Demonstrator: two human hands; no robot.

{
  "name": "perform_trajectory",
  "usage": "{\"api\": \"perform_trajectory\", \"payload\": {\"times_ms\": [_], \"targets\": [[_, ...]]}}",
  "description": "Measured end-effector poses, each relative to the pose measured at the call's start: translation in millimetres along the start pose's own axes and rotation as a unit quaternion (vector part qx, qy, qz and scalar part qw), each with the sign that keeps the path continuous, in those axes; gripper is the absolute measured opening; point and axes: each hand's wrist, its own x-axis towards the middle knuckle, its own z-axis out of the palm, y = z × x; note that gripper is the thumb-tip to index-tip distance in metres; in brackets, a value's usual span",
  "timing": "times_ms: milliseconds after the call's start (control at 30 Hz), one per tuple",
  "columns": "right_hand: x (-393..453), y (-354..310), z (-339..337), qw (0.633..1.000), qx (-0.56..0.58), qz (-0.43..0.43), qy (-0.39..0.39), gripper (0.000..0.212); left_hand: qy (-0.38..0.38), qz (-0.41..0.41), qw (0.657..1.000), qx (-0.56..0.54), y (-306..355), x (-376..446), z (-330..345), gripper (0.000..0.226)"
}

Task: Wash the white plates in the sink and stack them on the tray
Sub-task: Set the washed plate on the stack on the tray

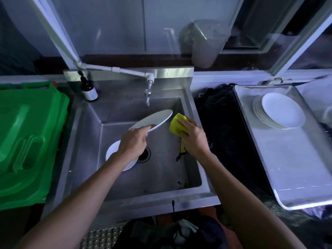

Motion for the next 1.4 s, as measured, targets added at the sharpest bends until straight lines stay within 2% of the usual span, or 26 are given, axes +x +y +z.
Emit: {"api": "perform_trajectory", "payload": {"times_ms": [133, 300, 533, 667, 833, 1000, 1133, 1400], "targets": [[3, 25, -32, 1.000, 0.011, 0.014, 0.025, 0.063, 0.020, 0.052, 0.998, 0.011, 29, 31, 13, 0.061], [5, 70, -84, 0.998, 0.001, 0.022, 0.064, 0.062, 0.046, 0.120, 0.991, 0.031, 85, 68, 41, 0.057], [-6, 156, -171, 0.987, 0.000, 0.100, 0.124, 0.060, 0.032, 0.190, 0.981, 0.038, 191, 113, 88, 0.057], [-18, 205, -223, 0.979, 0.016, 0.132, 0.154, 0.053, 0.029, 0.258, 0.965, 0.038, 263, 137, 119, 0.055], [-39, 254, -272, 0.970, 0.017, 0.167, 0.177, 0.055, 0.024, 0.310, 0.949, 0.052, 335, 166, 157, 0.059], [-60, 291, -297, 0.965, 0.017, 0.190, 0.182, 0.053, -0.017, 0.337, 0.939, 0.068, 388, 184, 196, 0.070], [-71, 313, -306, 0.959, 0.026, 0.214, 0.183, 0.058, -0.038, 0.346, 0.934, 0.079, 419, 190, 226, 0.068], [-75, 338, -303, 0.958, 0.029, 0.224, 0.176, 0.051, -0.052, 0.352, 0.927, 0.119, 448, 204, 266, 0.063]]}}
